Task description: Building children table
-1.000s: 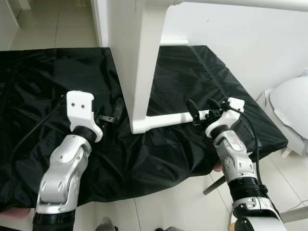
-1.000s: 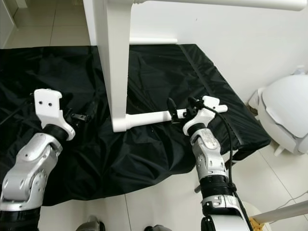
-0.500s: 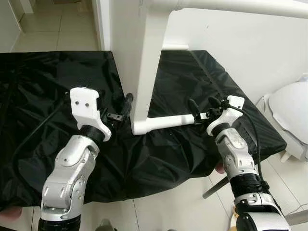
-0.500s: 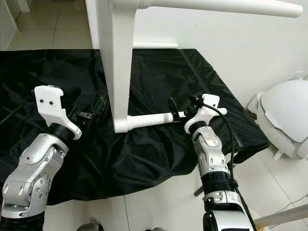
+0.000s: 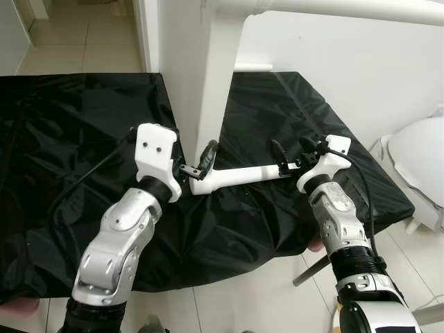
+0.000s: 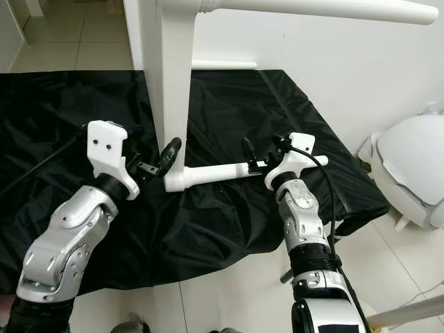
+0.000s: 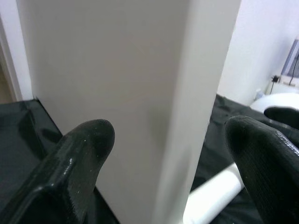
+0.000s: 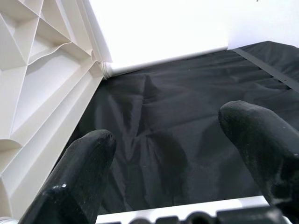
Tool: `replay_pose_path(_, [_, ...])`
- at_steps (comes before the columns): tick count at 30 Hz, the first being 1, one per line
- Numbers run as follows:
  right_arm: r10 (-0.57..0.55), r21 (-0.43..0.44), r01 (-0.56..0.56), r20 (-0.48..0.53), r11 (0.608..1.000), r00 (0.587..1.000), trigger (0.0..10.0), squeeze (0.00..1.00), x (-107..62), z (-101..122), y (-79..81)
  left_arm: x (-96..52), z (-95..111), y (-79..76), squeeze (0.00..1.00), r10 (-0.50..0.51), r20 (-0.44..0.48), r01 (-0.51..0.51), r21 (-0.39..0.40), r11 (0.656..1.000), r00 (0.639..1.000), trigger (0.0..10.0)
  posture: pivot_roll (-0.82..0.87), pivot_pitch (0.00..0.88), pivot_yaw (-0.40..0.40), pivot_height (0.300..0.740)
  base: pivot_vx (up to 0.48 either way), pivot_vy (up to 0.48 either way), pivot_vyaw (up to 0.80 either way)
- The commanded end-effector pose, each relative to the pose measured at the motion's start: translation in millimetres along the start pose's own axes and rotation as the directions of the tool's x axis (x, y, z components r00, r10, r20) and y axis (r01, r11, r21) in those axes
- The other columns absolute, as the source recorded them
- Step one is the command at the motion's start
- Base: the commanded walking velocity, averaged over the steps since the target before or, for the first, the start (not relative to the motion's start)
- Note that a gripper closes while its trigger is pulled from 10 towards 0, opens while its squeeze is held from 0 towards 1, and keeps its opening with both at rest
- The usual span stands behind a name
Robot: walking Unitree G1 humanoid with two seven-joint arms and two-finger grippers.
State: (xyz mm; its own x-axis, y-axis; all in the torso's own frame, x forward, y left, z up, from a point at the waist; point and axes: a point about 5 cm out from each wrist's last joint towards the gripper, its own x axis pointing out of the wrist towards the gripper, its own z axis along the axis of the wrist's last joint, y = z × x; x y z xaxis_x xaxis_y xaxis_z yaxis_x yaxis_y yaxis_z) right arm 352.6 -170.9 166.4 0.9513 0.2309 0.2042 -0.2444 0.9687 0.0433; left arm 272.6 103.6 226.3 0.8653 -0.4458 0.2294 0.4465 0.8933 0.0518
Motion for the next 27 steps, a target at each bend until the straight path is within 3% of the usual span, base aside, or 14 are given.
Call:
replay_pose_path(1, [-0.018, -0.008, 0.018, 0.002, 1.000, 1.000, 10.0, 0.00, 0.1, 0, -3.5, 3.2, -3, -4.9, 0.03, -0.075, -0.019, 0.075, -0.015, 0.997, 0.997, 10.0, 0.09, 0.058, -0.059, 0.740, 0.000, 0.000, 0.00])
replay_pose_path(3, [-0.021, -0.008, 0.021, 0.002, 1.000, 1.000, 10.0, 0.00, -0.1, 0, -4.1, 4.0, -3, -4.7, 0.03, -0.075, -0.024, 0.075, -0.018, 0.997, 0.997, 10.0, 0.09, 0.058, -0.059, 0.740, 0.000, 0.000, 0.00])
replay_pose_path(4, [-0.022, -0.008, 0.022, 0.003, 1.000, 1.000, 10.0, 0.00, -0.2, 0, -4.2, 4.8, -3, -4.5, 1.00, -0.074, -0.021, 0.073, -0.024, 0.997, 0.997, 10.0, 0.08, 0.060, -0.058, 0.740, 0.000, 0.000, 0.00])
replay_pose_path(20, [-0.030, -0.022, 0.031, 0.006, 0.999, 1.000, 10.0, 0.00, 1.6, 2, -5.8, 19.1, 1, -15.9, 1.00, -0.101, -0.028, 0.101, 0.005, 0.995, 0.994, 10.0, 0.07, 0.073, -0.055, 0.740, 0.000, 0.000, 0.00])
replay_pose_path(24, [-0.030, -0.028, 0.030, 0.004, 0.999, 1.000, 10.0, 0.00, 1.9, 2, -5.3, 34.2, 0, -22.6, 1.00, -0.047, -0.063, 0.048, 0.024, 0.999, 0.997, 10.0, 0.07, 0.080, -0.054, 0.740, 0.000, 0.000, 0.00])
replay_pose_path(26, [-0.030, -0.028, 0.030, 0.004, 0.999, 1.000, 10.0, 0.00, 1.9, 2, -5.3, 34.2, 0, -22.6, 1.00, -0.047, -0.063, 0.048, 0.024, 0.999, 0.997, 10.0, 0.07, 0.080, -0.054, 0.740, 0.000, 0.000, 0.00])
replay_pose_path(27, [-0.031, -0.029, 0.031, 0.004, 0.999, 1.000, 10.0, 0.00, 1.9, 3, -5.2, 36.4, 0, -24.1, 0.00, -0.043, -0.069, 0.045, 0.025, 0.999, 0.997, 10.0, 0.07, 0.080, -0.054, 0.740, 0.000, 0.000, 0.00])
